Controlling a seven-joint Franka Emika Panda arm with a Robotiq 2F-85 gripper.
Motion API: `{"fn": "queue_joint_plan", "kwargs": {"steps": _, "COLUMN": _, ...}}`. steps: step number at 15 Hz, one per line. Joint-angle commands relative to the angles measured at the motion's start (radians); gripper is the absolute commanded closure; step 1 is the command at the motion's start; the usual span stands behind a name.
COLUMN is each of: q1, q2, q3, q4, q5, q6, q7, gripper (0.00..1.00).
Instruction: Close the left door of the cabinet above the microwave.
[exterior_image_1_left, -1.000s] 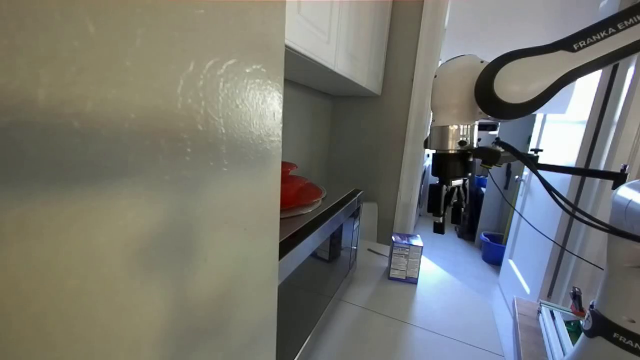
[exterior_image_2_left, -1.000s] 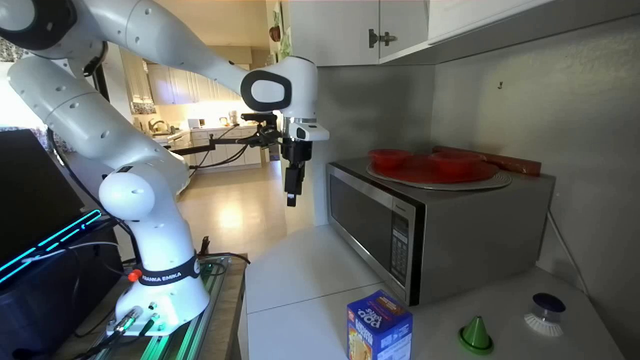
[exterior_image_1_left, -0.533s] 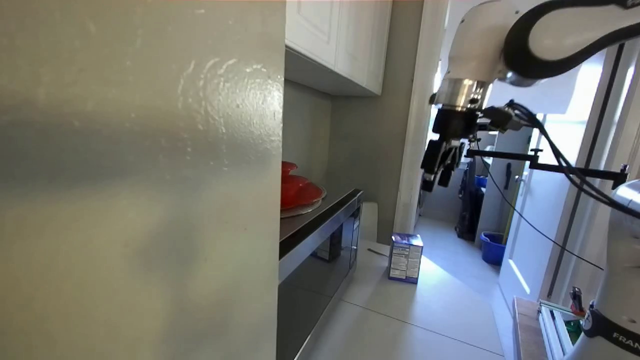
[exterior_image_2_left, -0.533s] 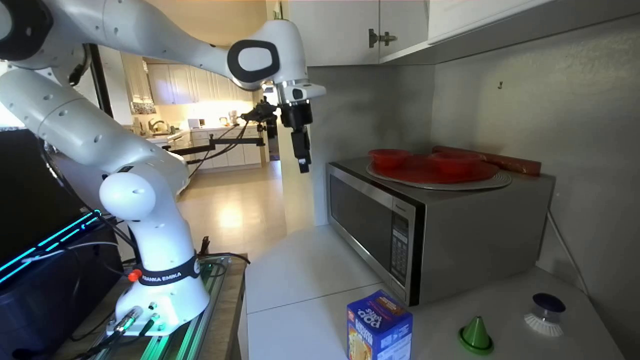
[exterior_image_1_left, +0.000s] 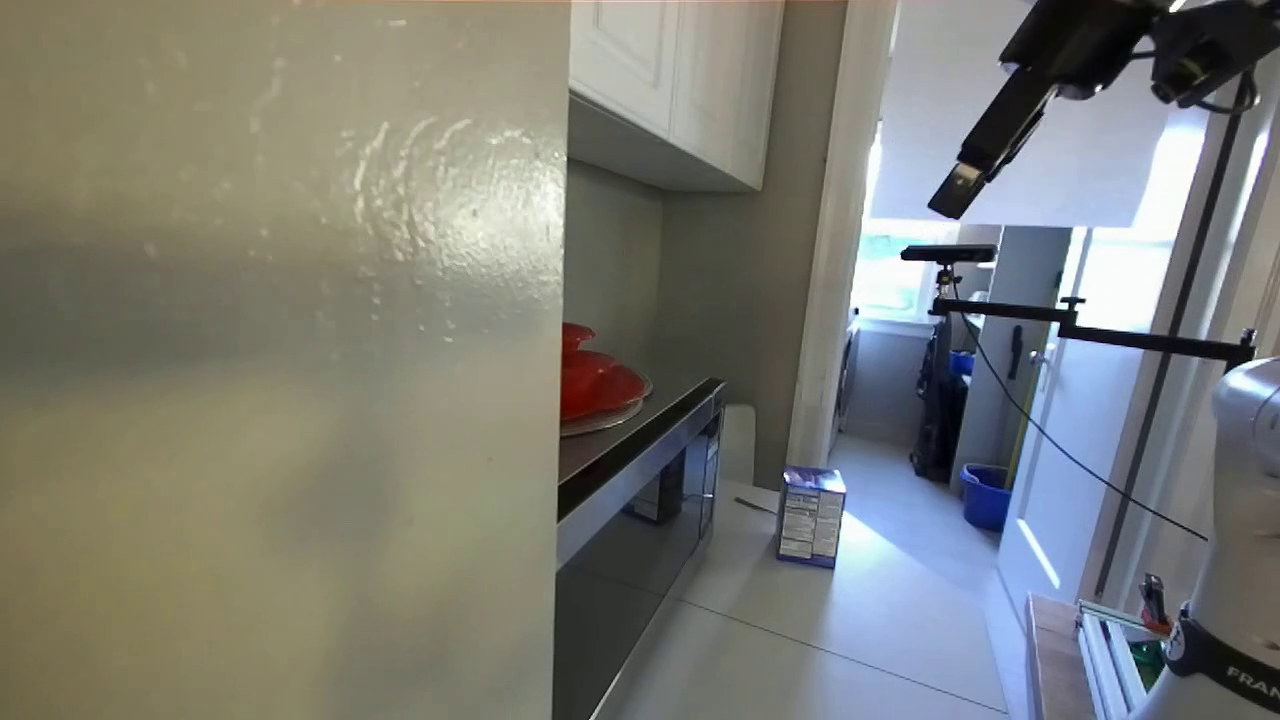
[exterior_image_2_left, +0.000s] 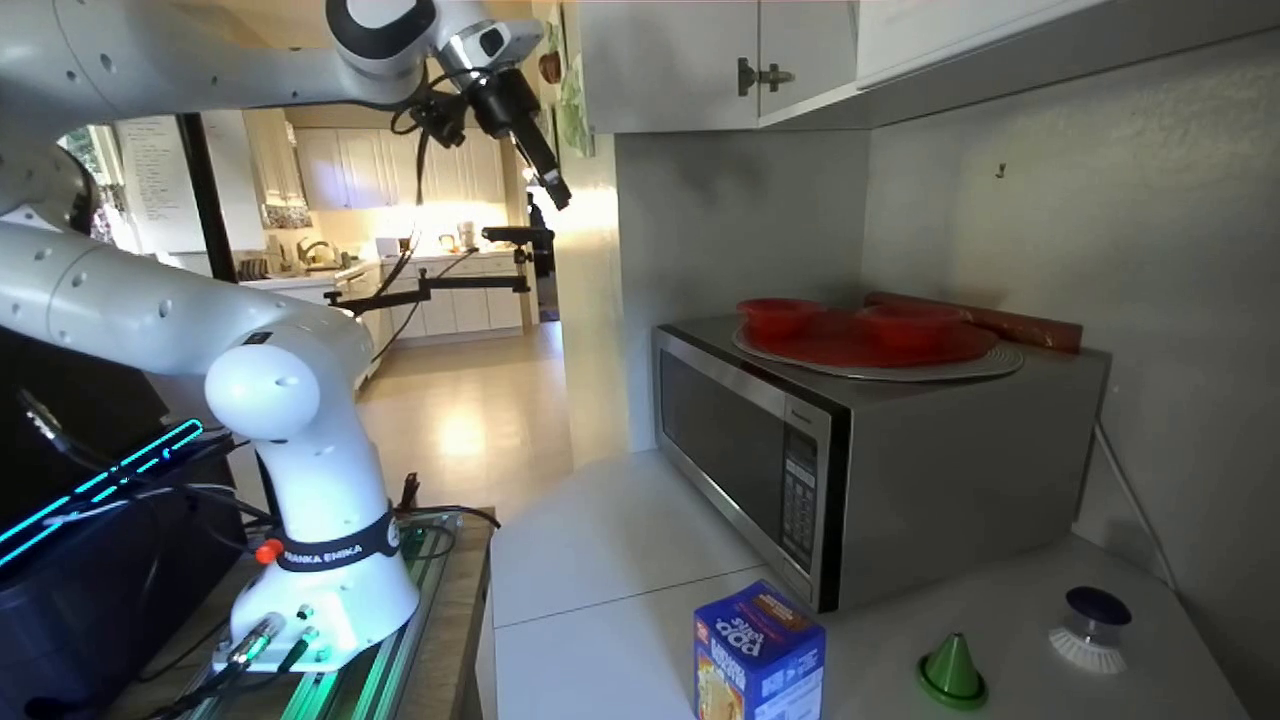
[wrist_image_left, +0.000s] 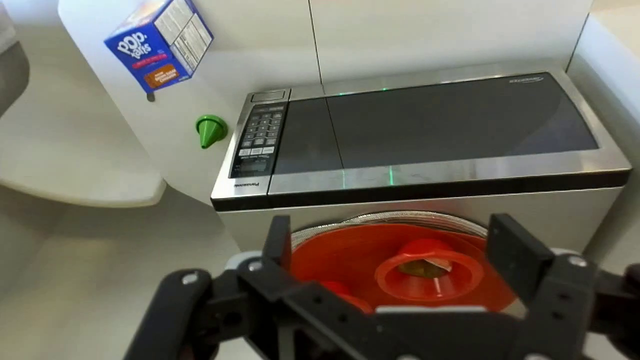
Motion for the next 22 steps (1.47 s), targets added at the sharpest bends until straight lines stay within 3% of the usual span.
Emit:
{"fn": "queue_joint_plan", "kwargs": {"steps": 1, "q1": 0.003, "q2": -0.018, "q3": 0.017, "q4": 0.013, "q5": 0.003, "q6": -0.019, "q7": -0.003, "gripper": 0.00}}
{"fn": "queue_joint_plan", "kwargs": {"steps": 8, "q1": -0.016, "q2": -0.019, "q3": 0.037, "q4": 0.028, "q5": -0.029, "q6": 0.006, "q7": -0.003, "gripper": 0.00}}
{"fn": "queue_joint_plan", "kwargs": {"steps": 11, "q1": -0.052, "q2": 0.018, "q3": 0.073, "q4": 0.114, "q5": -0.118, "q6": 0.118, "q7": -0.028, "gripper": 0.00}}
{"fn": "queue_joint_plan", "kwargs": {"steps": 19, "q1": -0.066, "q2": 0.151, "q3": 0.191, "q4": 0.417, "q5": -0.308, "q6": 0.232, "q7": -0.160, "gripper": 0.00}}
{"fn": "queue_joint_plan", "kwargs": {"steps": 21, "q1": -0.053, "q2": 0.179, "q3": 0.216, "q4": 0.457, "q5": -0.345, "q6": 0.272, "q7": -0.205, "gripper": 0.00}}
{"fn": "queue_joint_plan", "kwargs": {"steps": 22, "q1": -0.046, "q2": 0.135, "q3": 0.198, "q4": 0.401, "q5": -0.313, "q6": 0.244, "q7": -0.153, "gripper": 0.00}}
